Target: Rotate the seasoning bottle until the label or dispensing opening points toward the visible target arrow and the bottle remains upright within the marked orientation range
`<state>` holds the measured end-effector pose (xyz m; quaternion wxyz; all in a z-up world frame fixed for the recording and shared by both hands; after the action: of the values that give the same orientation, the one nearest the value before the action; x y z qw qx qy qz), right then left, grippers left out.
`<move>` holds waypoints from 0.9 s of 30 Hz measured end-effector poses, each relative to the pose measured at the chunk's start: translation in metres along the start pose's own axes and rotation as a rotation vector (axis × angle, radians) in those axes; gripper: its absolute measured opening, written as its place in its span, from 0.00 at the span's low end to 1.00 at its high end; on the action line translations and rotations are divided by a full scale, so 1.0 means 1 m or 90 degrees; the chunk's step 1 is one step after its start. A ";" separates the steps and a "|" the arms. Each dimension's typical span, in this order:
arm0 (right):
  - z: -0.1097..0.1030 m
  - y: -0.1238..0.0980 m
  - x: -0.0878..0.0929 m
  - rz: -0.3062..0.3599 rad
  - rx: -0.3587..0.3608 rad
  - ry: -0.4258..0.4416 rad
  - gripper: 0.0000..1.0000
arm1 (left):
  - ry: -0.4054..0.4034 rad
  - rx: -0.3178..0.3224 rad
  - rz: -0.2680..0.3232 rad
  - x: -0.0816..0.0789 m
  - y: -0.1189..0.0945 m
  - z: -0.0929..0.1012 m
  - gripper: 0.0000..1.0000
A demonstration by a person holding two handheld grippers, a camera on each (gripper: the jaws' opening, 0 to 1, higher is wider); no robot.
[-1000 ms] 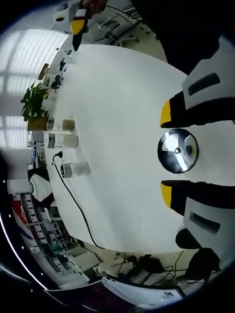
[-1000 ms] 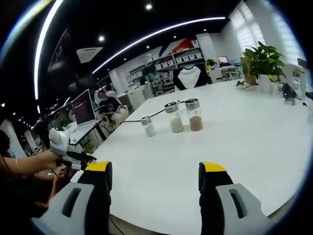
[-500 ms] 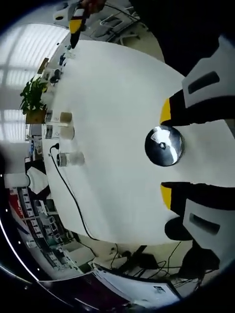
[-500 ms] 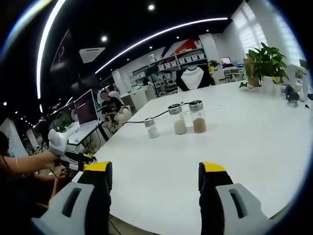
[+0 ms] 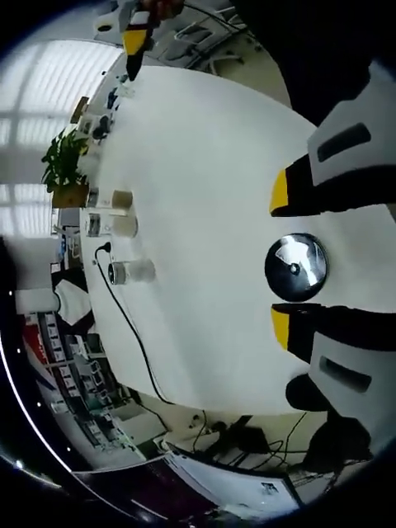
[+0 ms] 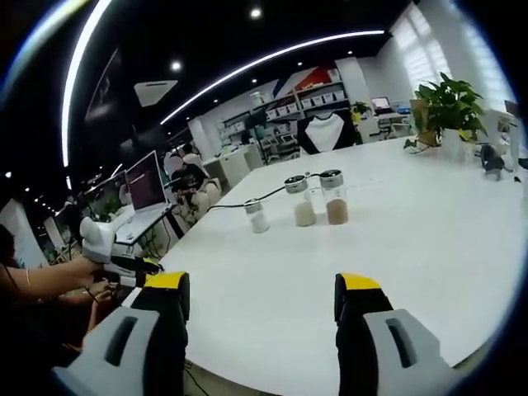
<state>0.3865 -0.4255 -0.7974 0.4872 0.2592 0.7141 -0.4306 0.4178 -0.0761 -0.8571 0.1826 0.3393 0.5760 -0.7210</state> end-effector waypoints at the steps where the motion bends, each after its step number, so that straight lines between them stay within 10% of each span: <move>1: 0.000 -0.001 0.000 -0.002 0.001 0.000 0.71 | -0.005 -0.007 0.000 0.001 0.000 -0.001 0.43; 15: 0.001 -0.002 -0.006 -0.017 0.006 -0.003 0.70 | -0.049 -0.013 0.011 0.008 -0.003 -0.011 0.34; 27: -0.001 -0.004 -0.008 -0.024 0.004 -0.008 0.70 | 0.052 0.130 -0.010 0.010 0.000 -0.017 0.34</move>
<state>0.3856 -0.4267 -0.7887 0.4829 0.2444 0.7144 -0.4435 0.4155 -0.0587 -0.8654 0.1178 0.3809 0.5091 -0.7628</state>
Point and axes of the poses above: the point that each gripper's makers call its tool centre point, and the gripper's own axes: y roughly forward along the fingers, z roughly to its right, x roughly out of its underside, the point moved 8 cm from there along -y, roughly backward along the fingers, and after that the axes turned 11 degrees about -y, right-handed, at the moved point
